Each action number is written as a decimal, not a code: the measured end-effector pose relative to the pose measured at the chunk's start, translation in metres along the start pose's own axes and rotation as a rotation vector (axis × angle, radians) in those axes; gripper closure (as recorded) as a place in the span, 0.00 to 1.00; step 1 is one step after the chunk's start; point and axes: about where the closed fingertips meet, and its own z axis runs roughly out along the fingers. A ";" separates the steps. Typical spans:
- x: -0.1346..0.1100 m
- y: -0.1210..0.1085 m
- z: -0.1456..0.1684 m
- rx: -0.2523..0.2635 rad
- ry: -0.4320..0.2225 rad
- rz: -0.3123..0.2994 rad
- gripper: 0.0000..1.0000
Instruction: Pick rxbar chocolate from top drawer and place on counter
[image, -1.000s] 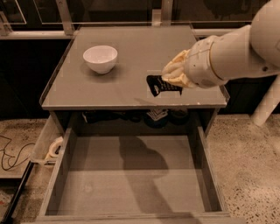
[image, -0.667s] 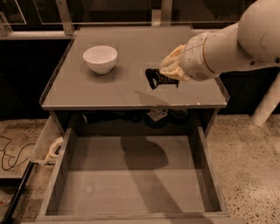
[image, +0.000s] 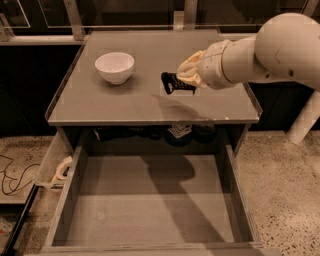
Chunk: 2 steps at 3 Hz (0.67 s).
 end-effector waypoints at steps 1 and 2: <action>0.004 -0.006 0.021 0.015 -0.038 0.018 1.00; 0.009 -0.011 0.041 0.025 -0.072 0.044 1.00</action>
Offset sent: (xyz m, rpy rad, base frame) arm 0.0577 0.0143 -0.0305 0.1372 -0.0246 -0.0015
